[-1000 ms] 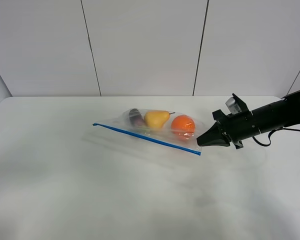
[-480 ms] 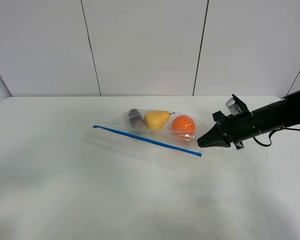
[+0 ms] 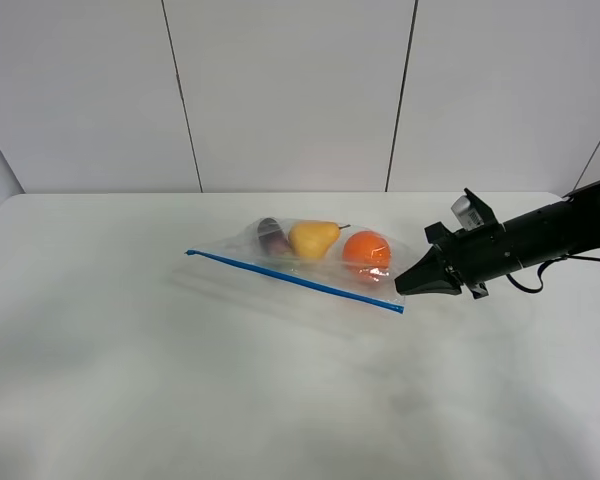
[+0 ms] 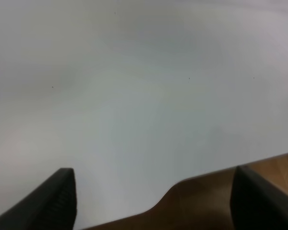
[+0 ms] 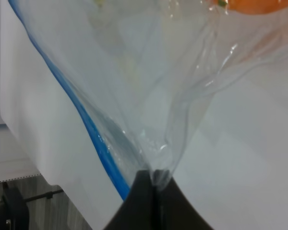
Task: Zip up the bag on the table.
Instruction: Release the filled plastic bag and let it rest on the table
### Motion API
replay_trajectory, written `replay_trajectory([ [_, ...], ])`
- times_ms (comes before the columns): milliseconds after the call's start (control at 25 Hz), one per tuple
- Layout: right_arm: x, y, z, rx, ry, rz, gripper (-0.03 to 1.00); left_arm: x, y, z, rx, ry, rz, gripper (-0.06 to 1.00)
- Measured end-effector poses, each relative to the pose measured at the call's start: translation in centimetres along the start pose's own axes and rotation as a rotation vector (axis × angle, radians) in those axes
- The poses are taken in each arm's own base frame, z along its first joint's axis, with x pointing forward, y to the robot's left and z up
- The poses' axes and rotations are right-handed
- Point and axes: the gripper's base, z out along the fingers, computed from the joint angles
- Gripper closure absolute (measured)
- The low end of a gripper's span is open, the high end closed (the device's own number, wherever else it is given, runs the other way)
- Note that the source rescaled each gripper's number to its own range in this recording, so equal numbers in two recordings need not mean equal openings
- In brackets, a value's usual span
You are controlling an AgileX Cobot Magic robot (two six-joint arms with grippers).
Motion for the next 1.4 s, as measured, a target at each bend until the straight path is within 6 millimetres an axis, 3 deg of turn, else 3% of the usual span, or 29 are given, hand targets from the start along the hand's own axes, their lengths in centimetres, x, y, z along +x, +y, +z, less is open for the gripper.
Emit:
replay_trajectory([
  [600, 0.0, 0.0, 0.0, 0.001, -0.001, 0.000, 0.97, 0.0, 0.0, 0.0, 0.000, -0.004, 0.001, -0.06],
  [1400, 0.0, -0.1, 0.0, 0.007, -0.004, 0.000, 0.97, 2.1, -0.6, -2.4, -0.015, -0.202, 0.038, -0.06],
])
